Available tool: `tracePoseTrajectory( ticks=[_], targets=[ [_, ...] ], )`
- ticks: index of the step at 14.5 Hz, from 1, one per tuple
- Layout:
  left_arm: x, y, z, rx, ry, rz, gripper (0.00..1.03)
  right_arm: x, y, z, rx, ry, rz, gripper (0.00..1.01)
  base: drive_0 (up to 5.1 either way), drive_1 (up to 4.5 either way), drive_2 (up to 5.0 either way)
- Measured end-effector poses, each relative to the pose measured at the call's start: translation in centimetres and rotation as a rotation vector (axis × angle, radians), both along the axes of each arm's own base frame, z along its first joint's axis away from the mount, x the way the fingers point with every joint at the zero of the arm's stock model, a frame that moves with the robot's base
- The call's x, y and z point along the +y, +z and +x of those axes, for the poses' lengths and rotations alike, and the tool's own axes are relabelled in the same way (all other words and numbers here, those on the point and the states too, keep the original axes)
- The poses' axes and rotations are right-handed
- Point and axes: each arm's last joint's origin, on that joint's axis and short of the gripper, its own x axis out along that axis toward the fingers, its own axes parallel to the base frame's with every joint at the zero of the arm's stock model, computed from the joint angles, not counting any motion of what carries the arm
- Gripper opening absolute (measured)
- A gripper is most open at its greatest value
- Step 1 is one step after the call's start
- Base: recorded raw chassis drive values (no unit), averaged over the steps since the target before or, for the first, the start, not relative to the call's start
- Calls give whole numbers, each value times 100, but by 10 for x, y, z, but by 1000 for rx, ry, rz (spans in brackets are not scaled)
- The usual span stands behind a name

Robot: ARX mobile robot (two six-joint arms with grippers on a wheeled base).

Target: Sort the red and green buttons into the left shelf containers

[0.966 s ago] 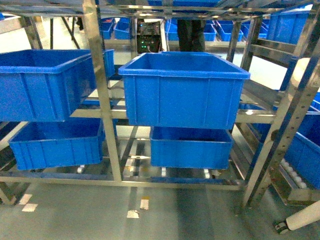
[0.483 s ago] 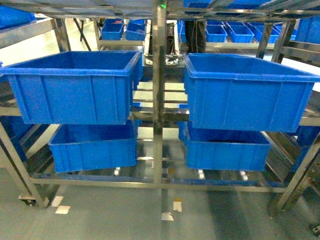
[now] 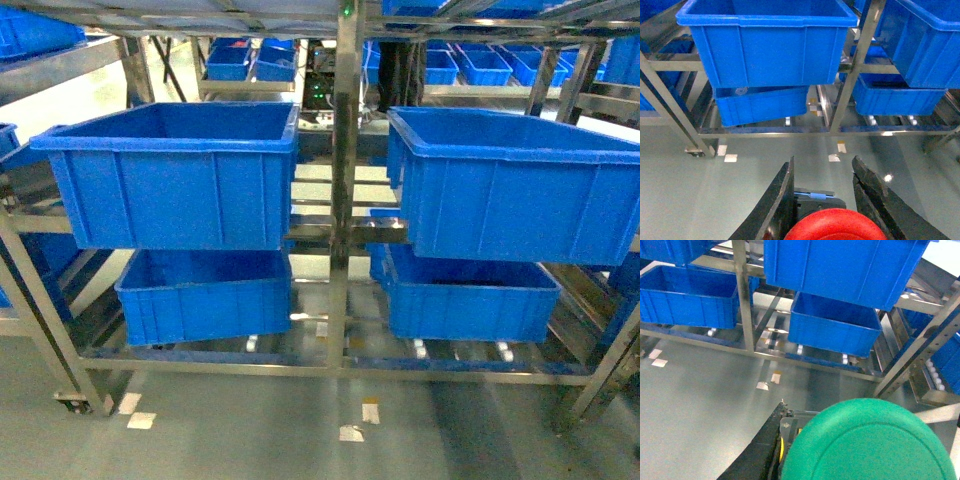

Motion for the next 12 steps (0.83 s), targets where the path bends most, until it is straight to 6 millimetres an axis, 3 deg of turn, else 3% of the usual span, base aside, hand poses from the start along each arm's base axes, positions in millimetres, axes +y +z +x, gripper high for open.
tracePoseTrajectory(
  ticks=[12],
  targets=[
    [1, 0, 0, -1, 8, 1, 32, 0, 0, 0, 0, 0, 0, 35, -2, 428, -433]
  ],
)
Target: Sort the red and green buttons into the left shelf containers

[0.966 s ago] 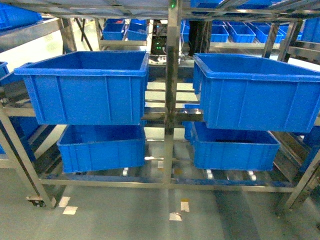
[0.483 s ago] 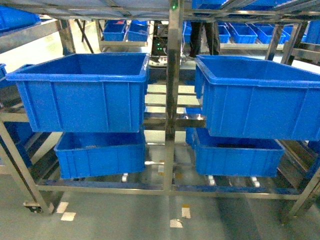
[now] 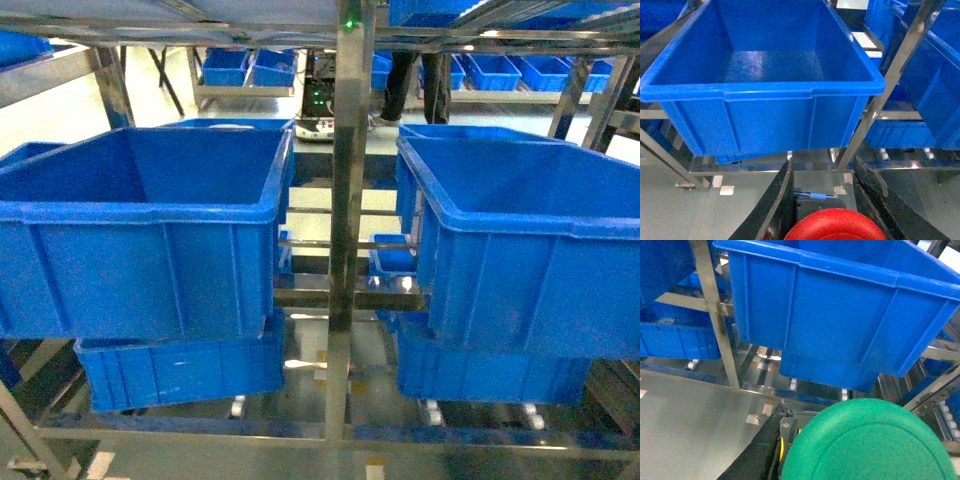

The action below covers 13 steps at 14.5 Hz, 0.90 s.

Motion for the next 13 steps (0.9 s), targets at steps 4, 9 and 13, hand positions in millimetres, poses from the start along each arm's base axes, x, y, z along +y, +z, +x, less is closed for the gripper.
tracePoseTrajectory(
  ticks=[4, 9, 13],
  targets=[
    [0, 0, 0, 3, -3, 0, 32, 0, 0, 0, -2, 0, 0, 35, 0, 431, -430],
    [0, -1, 1, 3, -3, 0, 32, 0, 0, 0, -4, 0, -1, 35, 0, 86, -85],
    [0, 1, -1, -7, -3, -2, 32, 0, 0, 0, -2, 0, 0, 35, -4, 212, -220]
  ],
)
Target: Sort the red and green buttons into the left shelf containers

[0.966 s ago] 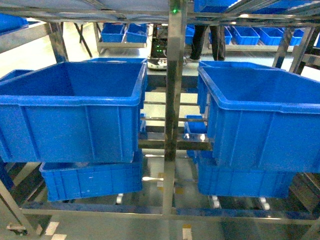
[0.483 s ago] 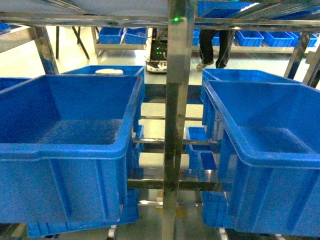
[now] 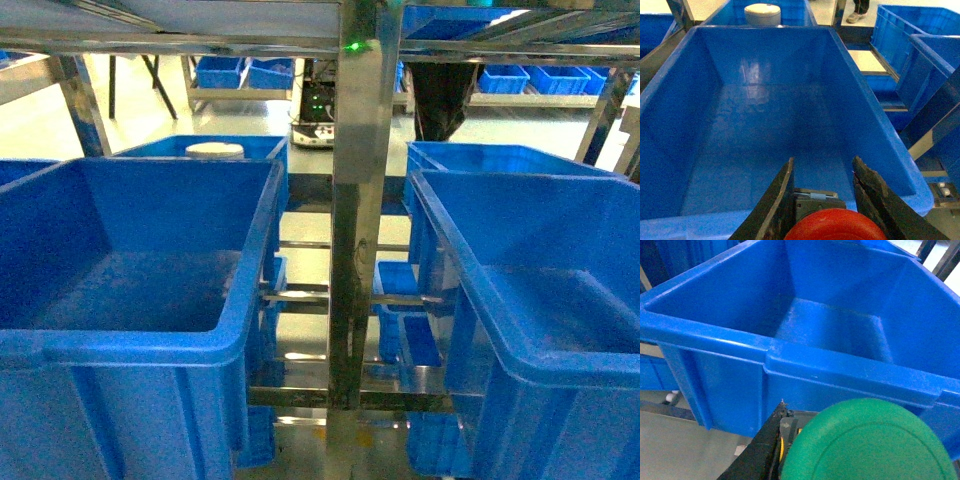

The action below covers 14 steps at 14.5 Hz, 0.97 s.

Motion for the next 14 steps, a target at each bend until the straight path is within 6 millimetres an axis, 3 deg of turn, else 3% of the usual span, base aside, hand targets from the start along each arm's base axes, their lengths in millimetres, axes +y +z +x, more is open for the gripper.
tracePoseTrajectory(
  ticks=[6, 9, 11, 14],
  targets=[
    [0, -2, 1, 11, 2, 3, 32, 1, 2, 2, -14, 10, -6, 35, 0, 0, 0],
    [0, -2, 1, 10, 2, 3, 32, 7, 19, 15, -38, 35, -28, 35, 0, 0, 0],
    [0, -2, 1, 10, 2, 3, 32, 4, 37, 34, -70, 5, -39, 35, 0, 0, 0],
    [0, -2, 1, 11, 2, 3, 32, -13, 46, 89, -8, -106, -52, 35, 0, 0, 0]
  ],
)
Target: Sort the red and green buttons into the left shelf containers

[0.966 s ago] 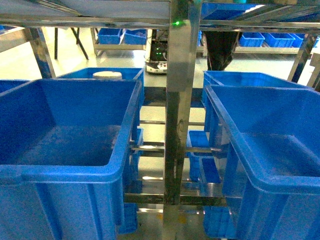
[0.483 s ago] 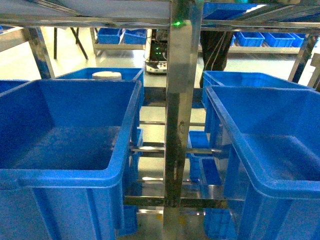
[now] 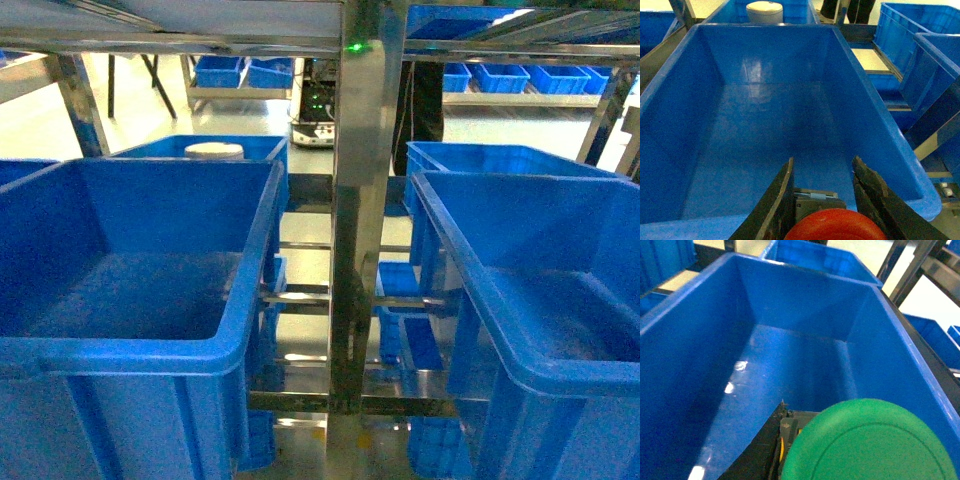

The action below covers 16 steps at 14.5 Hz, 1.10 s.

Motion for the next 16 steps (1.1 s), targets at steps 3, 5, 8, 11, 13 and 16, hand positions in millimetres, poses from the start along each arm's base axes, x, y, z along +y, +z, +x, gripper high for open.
tracePoseTrajectory(
  ticks=[3, 5, 8, 11, 13, 16],
  targets=[
    [0, 0, 0, 0, 0, 0, 32, -12, -28, 70, 245, -46, 20, 35, 0, 0, 0],
    [0, 0, 0, -1, 0, -1, 32, -13, -58, 125, 456, -73, 39, 35, 0, 0, 0],
    [0, 0, 0, 0, 0, 0, 32, -8, -61, 157, 508, -85, 27, 37, 0, 0, 0],
    [0, 0, 0, 0, 0, -1, 32, -8, -60, 157, 488, -98, 45, 75, 0, 0, 0],
    [0, 0, 0, 0, 0, -1, 32, -8, -60, 152, 451, -108, 50, 95, 0, 0, 0],
    [0, 0, 0, 0, 0, 0, 32, -6, -34, 130, 274, -105, 46, 98, 0, 0, 0]
  ],
)
